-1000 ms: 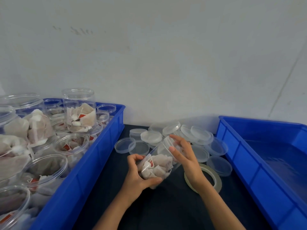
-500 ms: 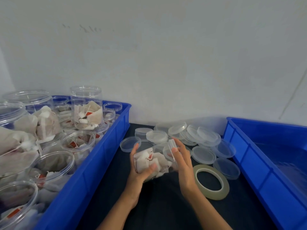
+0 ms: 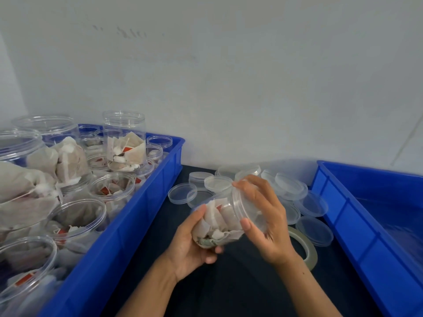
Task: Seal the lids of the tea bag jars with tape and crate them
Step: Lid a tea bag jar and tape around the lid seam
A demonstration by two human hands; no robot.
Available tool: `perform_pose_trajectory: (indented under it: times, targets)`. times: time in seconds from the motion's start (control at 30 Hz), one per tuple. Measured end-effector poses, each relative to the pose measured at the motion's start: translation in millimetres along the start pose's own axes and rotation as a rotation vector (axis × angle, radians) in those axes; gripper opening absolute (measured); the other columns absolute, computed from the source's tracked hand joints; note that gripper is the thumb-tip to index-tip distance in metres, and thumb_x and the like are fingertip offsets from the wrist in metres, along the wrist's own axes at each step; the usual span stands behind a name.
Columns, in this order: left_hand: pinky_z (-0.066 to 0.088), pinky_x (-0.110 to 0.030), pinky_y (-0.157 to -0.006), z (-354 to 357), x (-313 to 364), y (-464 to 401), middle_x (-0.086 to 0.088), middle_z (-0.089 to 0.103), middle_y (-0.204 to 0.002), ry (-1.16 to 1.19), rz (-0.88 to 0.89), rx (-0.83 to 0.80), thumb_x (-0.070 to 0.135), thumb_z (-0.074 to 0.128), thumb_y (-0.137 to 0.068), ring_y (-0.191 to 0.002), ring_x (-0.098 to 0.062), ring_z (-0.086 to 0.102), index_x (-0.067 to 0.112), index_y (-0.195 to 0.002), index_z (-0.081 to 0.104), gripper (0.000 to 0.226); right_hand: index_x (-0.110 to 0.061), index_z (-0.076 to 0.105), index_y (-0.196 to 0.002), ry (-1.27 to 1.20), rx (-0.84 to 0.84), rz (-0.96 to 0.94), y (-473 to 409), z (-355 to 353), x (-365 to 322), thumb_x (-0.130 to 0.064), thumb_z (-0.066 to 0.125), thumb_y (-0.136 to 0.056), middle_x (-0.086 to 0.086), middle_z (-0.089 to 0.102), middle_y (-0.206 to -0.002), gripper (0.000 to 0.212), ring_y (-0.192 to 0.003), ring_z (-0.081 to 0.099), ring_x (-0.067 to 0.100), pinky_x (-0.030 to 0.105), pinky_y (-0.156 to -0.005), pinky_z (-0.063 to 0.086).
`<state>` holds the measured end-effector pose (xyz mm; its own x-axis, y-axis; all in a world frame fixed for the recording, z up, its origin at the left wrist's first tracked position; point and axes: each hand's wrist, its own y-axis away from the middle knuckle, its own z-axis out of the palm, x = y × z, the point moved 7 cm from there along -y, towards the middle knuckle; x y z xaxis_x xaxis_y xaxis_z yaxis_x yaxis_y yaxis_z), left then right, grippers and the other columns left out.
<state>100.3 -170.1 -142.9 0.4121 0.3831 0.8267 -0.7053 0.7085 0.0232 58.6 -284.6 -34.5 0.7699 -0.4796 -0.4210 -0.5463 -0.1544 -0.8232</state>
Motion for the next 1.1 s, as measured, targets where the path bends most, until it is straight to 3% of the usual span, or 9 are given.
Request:
perform_pose_trajectory:
  times: [0.17, 0.33, 0.43, 0.5, 0.63, 0.77, 0.97, 1.03, 1.1]
  targets:
    - [0.044, -0.020, -0.036, 0.2, -7.1, 5.0, -0.019, 0.064, -0.092, 0.041, -0.212, -0.114, 0.072, 0.068, -0.069, -0.044, -0.012, 0.053, 0.012, -0.115, 0.067, 0.076, -0.014, 0.061, -0.127, -0.003, -0.100, -0.009, 1.4, 4.5, -5.4, -0.040, 0.054, -0.089, 0.000, 0.052, -0.129, 0.047, -0.124, 0.050, 0.027, 0.030, -0.099, 0.042]
    - [0.054, -0.026, -0.046, -1.4, -13.8, 9.9, -0.020, 0.064, -0.095, 0.033, -0.312, -0.182, 0.081, 0.049, -0.074, -0.050, -0.014, 0.060, 0.010, -0.116, 0.067, 0.084, -0.025, 0.055, -0.134, 0.078, -0.220, 0.021, 0.6, 4.8, -4.1, -0.039, 0.049, -0.090, -0.005, 0.048, -0.135, 0.047, -0.129, 0.047, 0.021, 0.028, -0.104, 0.039]
    - [0.059, -0.042, -0.069, -6.5, -5.4, 2.5, -0.022, 0.066, -0.105, 0.117, -0.137, -0.030, 0.065, 0.062, -0.074, -0.078, -0.030, 0.068, 0.007, -0.119, 0.067, 0.074, -0.038, 0.045, -0.136, 0.164, -0.245, 0.144, 8.2, 13.6, 4.8, -0.048, 0.041, -0.093, -0.012, 0.041, -0.137, 0.045, -0.131, 0.042, 0.016, 0.036, -0.101, 0.044]
    - [0.056, -0.045, -0.084, -12.5, 6.2, 0.1, -0.021, 0.067, -0.117, 0.096, 0.081, 0.098, 0.050, 0.067, -0.076, -0.101, -0.035, 0.067, 0.011, -0.129, 0.060, 0.066, -0.047, 0.043, -0.133, 0.037, -0.127, 0.367, 15.1, 17.4, 16.1, -0.061, 0.037, -0.090, -0.016, 0.042, -0.136, 0.046, -0.128, 0.043, 0.007, 0.040, -0.101, 0.045]
    - [0.058, -0.037, -0.080, -14.5, 9.2, 0.8, -0.013, 0.067, -0.120, -0.095, 0.240, 0.268, 0.046, 0.069, -0.076, -0.108, -0.031, 0.066, 0.019, -0.134, 0.050, 0.068, -0.043, 0.055, -0.126, -0.246, 0.140, 0.625, 29.3, 20.3, 34.8, -0.069, 0.045, -0.083, -0.008, 0.055, -0.134, 0.052, -0.126, 0.050, 0.013, 0.048, -0.104, 0.044]
    - [0.057, -0.037, -0.069, -15.6, 3.4, 1.5, -0.017, 0.071, -0.107, -0.056, 0.093, 0.276, 0.051, 0.070, -0.076, -0.091, -0.029, 0.071, 0.017, -0.114, 0.070, 0.051, -0.044, 0.057, -0.126, -0.152, 0.154, 0.489, 36.3, 14.5, 30.8, -0.058, 0.051, -0.087, -0.009, 0.055, -0.123, 0.042, -0.120, 0.053, 0.016, 0.049, -0.099, 0.047]
    - [0.059, -0.040, -0.065, -27.8, -13.2, 0.7, -0.021, 0.071, -0.103, 0.052, -0.205, 0.171, 0.061, 0.062, -0.073, -0.086, -0.032, 0.072, 0.008, -0.107, 0.075, 0.064, -0.029, 0.054, -0.136, 0.240, -0.050, -0.115, 36.7, 14.7, -1.2, -0.046, 0.050, -0.093, 0.006, 0.045, -0.132, 0.047, -0.119, 0.048, 0.027, 0.037, -0.096, 0.043]
    - [0.060, -0.041, -0.064, -28.8, -13.2, 1.3, -0.021, 0.071, -0.103, 0.048, -0.211, 0.159, 0.061, 0.062, -0.072, -0.085, -0.032, 0.072, 0.008, -0.105, 0.075, 0.063, -0.030, 0.052, -0.137, 0.293, -0.069, -0.173, 39.1, 15.5, -2.7, -0.046, 0.049, -0.093, 0.008, 0.045, -0.132, 0.047, -0.119, 0.047, 0.025, 0.035, -0.096, 0.041]
    - [0.059, -0.041, -0.068, -26.5, -13.2, 1.2, -0.021, 0.070, -0.105, 0.018, -0.175, 0.172, 0.059, 0.063, -0.072, -0.086, -0.031, 0.071, 0.010, -0.104, 0.076, 0.061, -0.032, 0.052, -0.137, 0.262, -0.029, -0.062, 41.7, 16.7, 3.5, -0.044, 0.051, -0.092, 0.005, 0.045, -0.132, 0.047, -0.121, 0.047, 0.024, 0.037, -0.096, 0.043]
